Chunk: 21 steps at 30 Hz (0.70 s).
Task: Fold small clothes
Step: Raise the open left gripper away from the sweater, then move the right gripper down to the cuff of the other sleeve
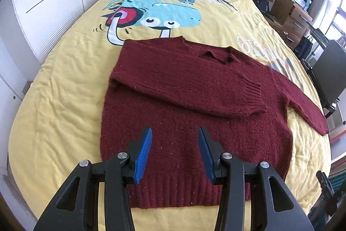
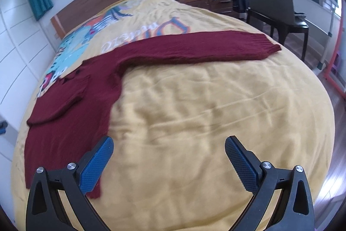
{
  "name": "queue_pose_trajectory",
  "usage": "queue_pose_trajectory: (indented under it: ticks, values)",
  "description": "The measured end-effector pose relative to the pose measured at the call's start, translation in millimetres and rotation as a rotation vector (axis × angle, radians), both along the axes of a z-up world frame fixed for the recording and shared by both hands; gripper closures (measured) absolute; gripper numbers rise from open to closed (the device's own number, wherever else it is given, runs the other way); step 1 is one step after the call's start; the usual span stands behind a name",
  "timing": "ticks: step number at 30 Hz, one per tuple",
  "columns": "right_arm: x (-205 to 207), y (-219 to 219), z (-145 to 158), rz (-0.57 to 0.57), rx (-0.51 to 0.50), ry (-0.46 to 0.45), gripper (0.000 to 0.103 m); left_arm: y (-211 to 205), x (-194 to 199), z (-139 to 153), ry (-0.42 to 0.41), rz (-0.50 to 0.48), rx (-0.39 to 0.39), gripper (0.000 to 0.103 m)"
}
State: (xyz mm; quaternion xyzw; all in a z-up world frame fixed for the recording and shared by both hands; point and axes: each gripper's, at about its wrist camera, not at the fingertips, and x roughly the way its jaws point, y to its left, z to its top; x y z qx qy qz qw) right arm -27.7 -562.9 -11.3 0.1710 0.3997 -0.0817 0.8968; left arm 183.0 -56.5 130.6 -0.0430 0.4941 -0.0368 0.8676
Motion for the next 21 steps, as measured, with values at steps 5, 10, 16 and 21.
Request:
queue_pose_trajectory:
  ticks: [5,10,16,21]
  values:
    - [10.0,-27.5,-9.4,-0.054,0.033,0.018,0.000,12.0,-0.2,-3.6,0.012,0.036,-0.001,0.064]
    - [19.5,-49.2,-18.3,-0.092,0.052,0.033,0.000,21.1,-1.7,-9.5,0.024,0.070,0.022,0.064]
    - [31.2,-71.6,-26.0,-0.134,0.076,0.039,0.000,31.6,-3.1,-15.8,0.039,0.107,0.032,0.064]
    - [38.2,-90.4,-33.7,-0.181,0.115,0.040,0.000,34.7,-2.7,-23.0,0.056,0.122,0.049,0.064]
